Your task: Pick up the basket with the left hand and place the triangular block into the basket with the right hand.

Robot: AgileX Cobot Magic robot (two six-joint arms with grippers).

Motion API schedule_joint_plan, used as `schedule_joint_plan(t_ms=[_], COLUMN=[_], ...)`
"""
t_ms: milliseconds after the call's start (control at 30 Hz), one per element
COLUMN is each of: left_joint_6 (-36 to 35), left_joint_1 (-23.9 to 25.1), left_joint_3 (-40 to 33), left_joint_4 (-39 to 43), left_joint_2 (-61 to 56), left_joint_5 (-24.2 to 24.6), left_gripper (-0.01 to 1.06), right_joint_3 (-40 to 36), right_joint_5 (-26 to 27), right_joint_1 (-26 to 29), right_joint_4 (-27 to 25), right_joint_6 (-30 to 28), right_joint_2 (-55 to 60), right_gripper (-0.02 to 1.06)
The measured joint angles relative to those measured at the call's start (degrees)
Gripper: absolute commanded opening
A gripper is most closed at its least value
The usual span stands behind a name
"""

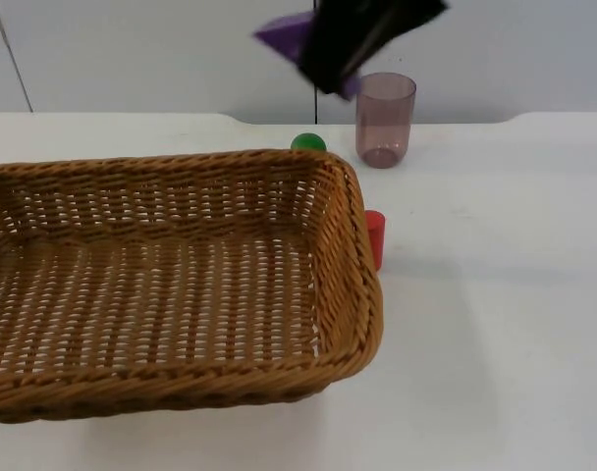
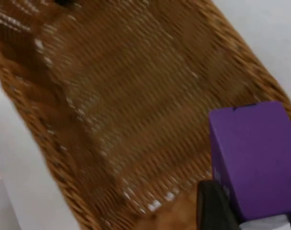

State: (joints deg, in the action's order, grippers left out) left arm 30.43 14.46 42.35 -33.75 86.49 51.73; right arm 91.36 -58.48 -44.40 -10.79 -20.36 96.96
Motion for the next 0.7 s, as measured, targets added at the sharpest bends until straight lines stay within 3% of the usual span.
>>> schedule_joint_plan(t_ms=[400, 500, 533, 633, 667, 700], left_joint_6=[0.0, 0.0, 0.0, 0.0, 0.0, 0.0], left_joint_1=[0.0, 0.0, 0.0, 0.0, 0.0, 0.0], left_joint_3=[0.0, 0.0, 0.0, 0.0, 0.0, 0.0], left_joint_4=[0.1, 0.2, 0.2, 0.2, 0.2, 0.2], left_joint_2=[0.0, 0.0, 0.0, 0.0, 0.0, 0.0], left_joint_5=[0.0, 0.0, 0.0, 0.0, 0.0, 0.0], left_gripper=[0.00, 0.00, 0.00, 0.00, 0.00, 0.00], right_joint_3=[0.0, 0.0, 0.0, 0.0, 0.0, 0.0], right_joint_5=[4.3, 4.5, 4.5, 4.5, 4.6, 4.6], right_joint_1=[-5.0, -5.2, -5.2, -5.2, -5.2, -5.2], right_joint_4=[0.1, 0.1, 0.2, 1.4, 1.7, 2.2], right_joint_6=[-0.1, -0.1, -0.1, -0.2, -0.2, -0.2], right_joint_2=[12.5, 14.3, 15.0, 15.9, 16.0, 16.0], right_gripper=[0.01, 0.15, 0.15, 0.40, 0.40, 0.48])
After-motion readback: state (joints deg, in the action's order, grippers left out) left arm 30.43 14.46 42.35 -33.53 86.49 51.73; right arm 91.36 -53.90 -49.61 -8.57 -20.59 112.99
